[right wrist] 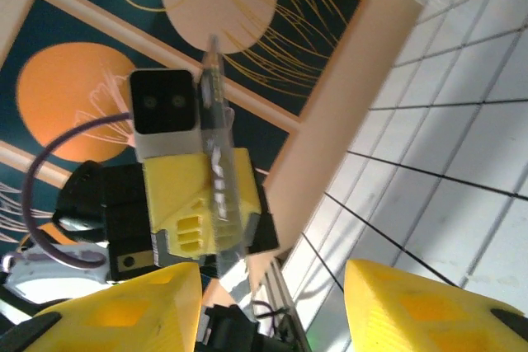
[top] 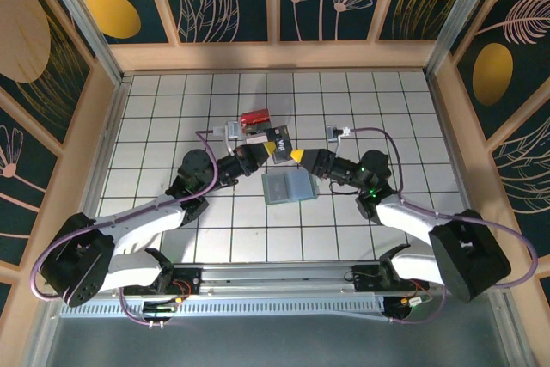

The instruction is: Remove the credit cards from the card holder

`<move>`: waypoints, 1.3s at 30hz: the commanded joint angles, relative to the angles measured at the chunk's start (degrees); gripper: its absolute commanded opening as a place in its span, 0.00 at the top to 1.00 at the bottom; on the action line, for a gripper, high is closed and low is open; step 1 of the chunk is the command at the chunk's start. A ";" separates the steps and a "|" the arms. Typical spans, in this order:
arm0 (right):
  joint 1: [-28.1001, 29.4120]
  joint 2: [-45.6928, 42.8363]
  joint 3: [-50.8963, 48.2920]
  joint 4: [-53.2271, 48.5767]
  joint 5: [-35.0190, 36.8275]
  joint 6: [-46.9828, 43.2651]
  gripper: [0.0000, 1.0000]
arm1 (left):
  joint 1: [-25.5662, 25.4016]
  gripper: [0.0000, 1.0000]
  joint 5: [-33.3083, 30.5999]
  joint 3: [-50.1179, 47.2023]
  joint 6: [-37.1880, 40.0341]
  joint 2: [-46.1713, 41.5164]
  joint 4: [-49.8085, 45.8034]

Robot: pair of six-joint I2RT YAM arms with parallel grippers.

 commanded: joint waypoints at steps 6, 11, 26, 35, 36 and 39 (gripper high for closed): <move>3.41 9.19 2.24 22.87 1.22 7.95 0.65 | -0.06 1.00 -0.93 -0.77 -1.54 0.39 4.72; 3.64 15.31 2.71 33.64 1.43 13.25 0.81 | -0.03 1.00 -2.07 -1.45 -1.99 0.25 5.01; 2.68 0.70 10.57 -21.44 0.73 -18.17 1.00 | -0.02 0.26 -11.68 9.99 20.79 -12.23 -32.70; 5.15 -4.12 26.82 -66.65 8.12 -51.18 1.00 | -0.06 0.12 -9.33 28.99 45.58 -9.33 -57.88; 5.96 -4.07 28.03 -69.19 8.90 -53.38 1.00 | -0.07 0.13 -8.36 30.93 48.02 -8.11 -59.90; 7.82 -3.91 30.48 -74.29 10.35 -58.05 1.00 | -0.07 0.14 -5.48 35.97 54.65 -4.75 -65.12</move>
